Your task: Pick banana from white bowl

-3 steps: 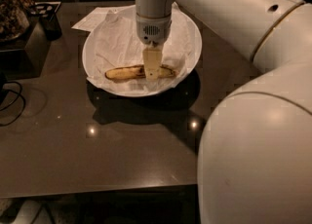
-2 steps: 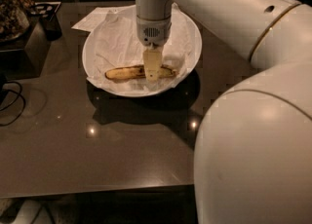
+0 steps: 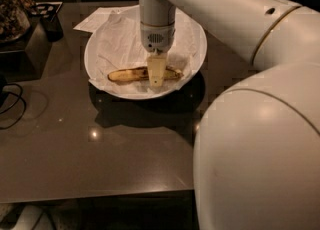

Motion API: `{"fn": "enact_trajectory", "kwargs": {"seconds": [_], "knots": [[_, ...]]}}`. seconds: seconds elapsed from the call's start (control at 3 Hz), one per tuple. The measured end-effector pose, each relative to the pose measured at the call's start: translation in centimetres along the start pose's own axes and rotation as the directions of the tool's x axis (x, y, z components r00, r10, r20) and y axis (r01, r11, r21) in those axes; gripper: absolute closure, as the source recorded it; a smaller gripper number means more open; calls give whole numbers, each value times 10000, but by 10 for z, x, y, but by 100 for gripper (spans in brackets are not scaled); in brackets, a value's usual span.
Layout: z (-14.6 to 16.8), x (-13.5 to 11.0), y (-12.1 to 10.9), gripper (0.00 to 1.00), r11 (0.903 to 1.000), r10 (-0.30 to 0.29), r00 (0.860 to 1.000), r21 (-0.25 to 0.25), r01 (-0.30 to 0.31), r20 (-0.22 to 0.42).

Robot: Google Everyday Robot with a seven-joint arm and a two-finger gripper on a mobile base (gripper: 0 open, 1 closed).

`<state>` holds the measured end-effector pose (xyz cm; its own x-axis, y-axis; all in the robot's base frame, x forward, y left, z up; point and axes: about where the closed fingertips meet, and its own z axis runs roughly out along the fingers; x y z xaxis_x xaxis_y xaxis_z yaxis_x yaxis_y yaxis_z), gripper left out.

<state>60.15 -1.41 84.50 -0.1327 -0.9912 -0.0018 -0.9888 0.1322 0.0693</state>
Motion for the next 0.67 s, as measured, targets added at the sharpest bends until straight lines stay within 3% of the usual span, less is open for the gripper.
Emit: {"fn": "enact_trajectory", "kwargs": {"seconds": [0.67], "knots": [[0,3,3,83,10000,10,9999,84,-11,101]]}}
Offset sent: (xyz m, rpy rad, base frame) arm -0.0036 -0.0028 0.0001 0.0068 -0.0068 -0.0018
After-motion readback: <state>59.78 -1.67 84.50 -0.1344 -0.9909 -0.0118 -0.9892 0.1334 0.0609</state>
